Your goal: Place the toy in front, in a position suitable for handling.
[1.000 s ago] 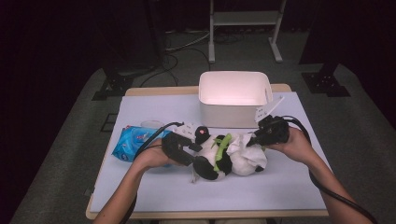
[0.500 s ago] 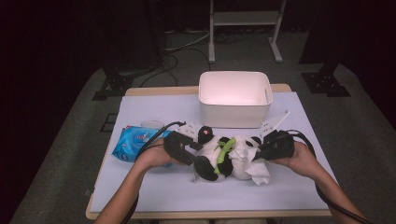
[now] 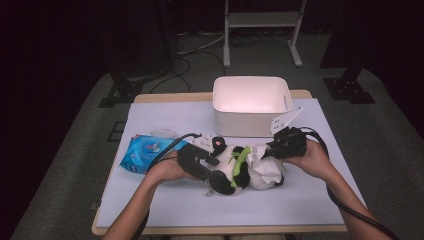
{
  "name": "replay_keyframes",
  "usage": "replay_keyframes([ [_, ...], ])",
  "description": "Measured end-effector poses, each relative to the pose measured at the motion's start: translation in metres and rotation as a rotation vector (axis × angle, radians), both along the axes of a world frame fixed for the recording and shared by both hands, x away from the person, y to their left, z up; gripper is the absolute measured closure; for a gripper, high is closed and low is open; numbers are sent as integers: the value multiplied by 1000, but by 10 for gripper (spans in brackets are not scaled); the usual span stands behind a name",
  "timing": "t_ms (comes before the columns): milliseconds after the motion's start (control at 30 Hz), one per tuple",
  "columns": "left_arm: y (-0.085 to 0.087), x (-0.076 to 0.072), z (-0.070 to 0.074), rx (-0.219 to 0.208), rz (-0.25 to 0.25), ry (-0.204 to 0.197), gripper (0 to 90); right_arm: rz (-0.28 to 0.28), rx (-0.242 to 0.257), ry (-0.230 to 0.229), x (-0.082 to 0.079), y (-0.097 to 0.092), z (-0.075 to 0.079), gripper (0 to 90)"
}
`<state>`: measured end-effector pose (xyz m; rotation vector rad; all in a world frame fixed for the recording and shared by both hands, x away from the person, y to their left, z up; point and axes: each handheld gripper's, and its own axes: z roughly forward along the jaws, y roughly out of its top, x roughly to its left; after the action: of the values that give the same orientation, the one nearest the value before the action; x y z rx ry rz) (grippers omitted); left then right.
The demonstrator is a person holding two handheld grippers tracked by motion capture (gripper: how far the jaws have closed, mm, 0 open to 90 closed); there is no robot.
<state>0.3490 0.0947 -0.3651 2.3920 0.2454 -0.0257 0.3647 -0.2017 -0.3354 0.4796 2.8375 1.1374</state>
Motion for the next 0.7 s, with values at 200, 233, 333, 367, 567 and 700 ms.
replay_keyframes([
  [200,0,0,0,-1,-6,8,483,-19,1,-4,-1,-10,-2,853],
  [233,0,0,0,1,-6,6,483,-26,4,-3,-2,-14,-3,853],
  [333,0,0,0,6,-1,4,481,-61,1,18,-6,-29,-9,853],
  [367,0,0,1,6,-1,4,479,-66,7,25,-6,-32,-11,853],
  [567,0,1,2,11,8,-1,472,-82,28,52,-10,-45,-21,853],
  [700,0,2,2,14,15,2,460,-74,42,70,-14,-48,-30,854],
])
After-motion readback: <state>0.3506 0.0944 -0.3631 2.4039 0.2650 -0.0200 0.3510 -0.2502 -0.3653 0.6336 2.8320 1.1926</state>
